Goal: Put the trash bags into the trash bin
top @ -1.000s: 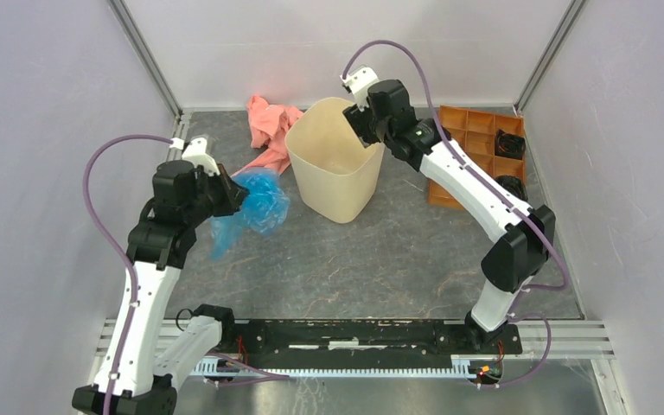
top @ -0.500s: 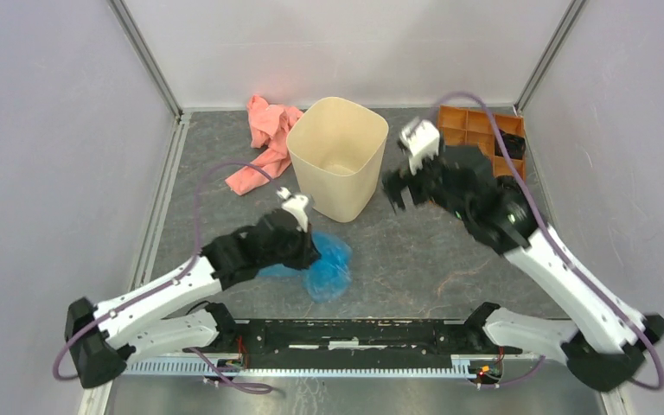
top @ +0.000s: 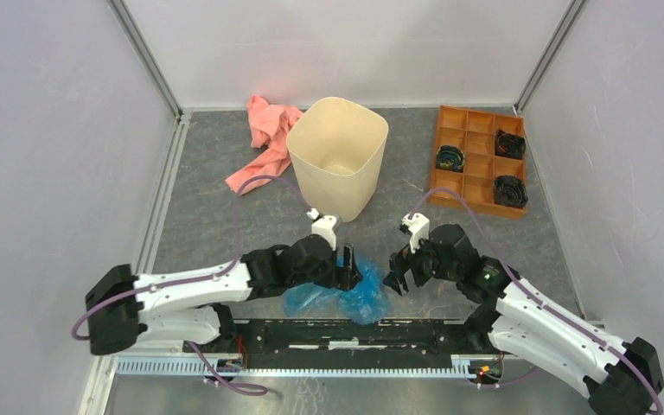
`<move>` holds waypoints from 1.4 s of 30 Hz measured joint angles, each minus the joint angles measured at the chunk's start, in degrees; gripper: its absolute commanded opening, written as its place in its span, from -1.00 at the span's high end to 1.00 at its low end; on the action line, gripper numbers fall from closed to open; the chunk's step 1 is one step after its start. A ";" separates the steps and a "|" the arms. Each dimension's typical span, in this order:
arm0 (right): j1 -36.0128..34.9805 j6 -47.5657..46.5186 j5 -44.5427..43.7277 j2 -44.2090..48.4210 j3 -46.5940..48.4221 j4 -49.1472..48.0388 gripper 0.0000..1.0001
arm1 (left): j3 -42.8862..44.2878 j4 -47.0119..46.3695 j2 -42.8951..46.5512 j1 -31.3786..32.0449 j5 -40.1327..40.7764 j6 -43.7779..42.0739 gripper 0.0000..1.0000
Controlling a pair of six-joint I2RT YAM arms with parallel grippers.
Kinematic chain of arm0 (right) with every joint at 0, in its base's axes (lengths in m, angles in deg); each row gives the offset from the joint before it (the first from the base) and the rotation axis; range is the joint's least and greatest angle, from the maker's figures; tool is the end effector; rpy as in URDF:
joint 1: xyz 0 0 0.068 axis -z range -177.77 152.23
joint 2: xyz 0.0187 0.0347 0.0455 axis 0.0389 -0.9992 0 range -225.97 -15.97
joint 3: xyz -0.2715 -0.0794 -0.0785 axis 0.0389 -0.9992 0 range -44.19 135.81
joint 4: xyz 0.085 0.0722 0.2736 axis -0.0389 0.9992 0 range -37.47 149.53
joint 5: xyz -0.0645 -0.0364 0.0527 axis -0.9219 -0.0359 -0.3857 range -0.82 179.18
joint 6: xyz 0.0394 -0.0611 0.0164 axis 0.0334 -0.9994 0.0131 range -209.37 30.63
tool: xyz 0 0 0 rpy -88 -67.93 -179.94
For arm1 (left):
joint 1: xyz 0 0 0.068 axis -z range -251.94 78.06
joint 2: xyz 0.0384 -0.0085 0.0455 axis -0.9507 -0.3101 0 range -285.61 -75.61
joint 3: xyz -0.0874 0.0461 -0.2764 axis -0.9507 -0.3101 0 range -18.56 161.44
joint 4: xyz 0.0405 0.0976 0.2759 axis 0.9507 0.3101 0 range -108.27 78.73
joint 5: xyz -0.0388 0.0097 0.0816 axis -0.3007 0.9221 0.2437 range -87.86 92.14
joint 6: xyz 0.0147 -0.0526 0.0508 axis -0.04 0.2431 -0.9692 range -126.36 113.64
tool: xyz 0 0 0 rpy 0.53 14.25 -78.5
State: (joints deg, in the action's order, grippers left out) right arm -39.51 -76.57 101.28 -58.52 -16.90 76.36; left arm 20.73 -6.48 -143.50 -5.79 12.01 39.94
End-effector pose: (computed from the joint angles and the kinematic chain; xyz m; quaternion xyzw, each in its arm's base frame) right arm 0.1416 0.1441 0.2052 -0.2682 0.8581 0.2804 0.3363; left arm 0.1276 -0.2621 0.2081 0.1202 0.8971 -0.3040 0.2973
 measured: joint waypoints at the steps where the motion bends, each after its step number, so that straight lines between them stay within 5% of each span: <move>1: -0.33 0.94 0.76 0.46 -1.36 -1.55 -0.94 | -0.90 0.20 1.64 0.00 0.02 0.07 -0.89; 8: -6.73 7.06 1.99 -1.53 -7.72 -12.52 -0.88 | -4.92 10.43 24.48 -0.02 4.17 4.02 -1.00; 15: -8.81 11.72 0.50 -5.53 -12.52 -27.04 -0.01 | -8.57 19.06 28.57 -2.38 6.60 12.66 -0.67; 21: -9.03 8.63 -13.62 -13.07 -13.64 -31.32 0.54 | -13.66 20.22 26.62 -10.23 3.91 13.88 -0.44; 24: -9.03 2.78 -22.58 -16.41 -10.75 -27.80 0.40 | -13.92 18.36 27.08 -12.70 1.60 13.86 -0.39; 28: -9.01 -3.96 -28.48 -15.23 -6.64 -24.68 -0.16 | -15.19 15.21 27.02 -13.57 -1.38 13.88 -0.37; 33: -9.01 -7.02 -30.29 -8.33 -3.98 -18.95 -0.65 | -17.84 11.76 26.51 -14.19 -5.68 13.88 -0.61; 37: -9.03 -6.54 -32.96 -5.46 0.17 -9.46 -0.71 | -18.03 7.78 23.19 -14.45 -8.63 13.88 -0.61; 42: -9.09 -3.04 -30.01 -4.61 8.63 1.11 -0.70 | -17.94 2.29 15.26 -14.71 -12.63 13.73 -0.24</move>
State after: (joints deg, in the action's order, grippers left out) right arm -48.60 -79.61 71.27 -63.13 -8.26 77.48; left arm 2.78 -4.18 -128.25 -20.50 -0.62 53.67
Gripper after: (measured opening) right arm 0.854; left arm 0.740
